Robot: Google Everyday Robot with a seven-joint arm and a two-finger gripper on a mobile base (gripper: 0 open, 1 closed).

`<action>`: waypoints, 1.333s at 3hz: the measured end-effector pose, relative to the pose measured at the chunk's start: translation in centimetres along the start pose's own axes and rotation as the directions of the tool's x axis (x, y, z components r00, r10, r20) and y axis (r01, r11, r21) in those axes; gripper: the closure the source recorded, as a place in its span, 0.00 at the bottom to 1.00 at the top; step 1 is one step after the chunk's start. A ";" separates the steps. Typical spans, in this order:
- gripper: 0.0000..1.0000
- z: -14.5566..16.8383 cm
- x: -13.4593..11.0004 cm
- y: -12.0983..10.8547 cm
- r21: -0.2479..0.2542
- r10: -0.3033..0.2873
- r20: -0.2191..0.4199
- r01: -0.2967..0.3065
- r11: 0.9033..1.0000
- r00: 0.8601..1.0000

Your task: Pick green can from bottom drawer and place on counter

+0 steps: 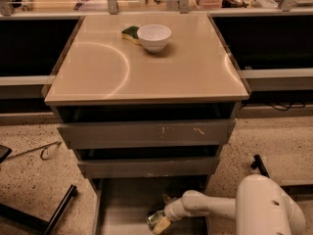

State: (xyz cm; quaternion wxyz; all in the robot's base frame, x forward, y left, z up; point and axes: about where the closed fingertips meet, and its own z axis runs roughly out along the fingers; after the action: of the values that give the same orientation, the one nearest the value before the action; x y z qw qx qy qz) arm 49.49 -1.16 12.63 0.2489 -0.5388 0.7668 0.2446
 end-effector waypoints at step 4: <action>0.88 -2.1 -0.8 0.3 0.029 0.019 0.085 -0.021 0.999 0.996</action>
Offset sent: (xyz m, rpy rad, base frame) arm -0.0032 -0.0014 -0.0008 0.0248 -0.0136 -0.0094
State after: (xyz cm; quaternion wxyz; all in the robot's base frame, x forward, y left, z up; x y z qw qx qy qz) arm 49.19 -1.88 14.79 0.2869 -0.5165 0.7644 0.2581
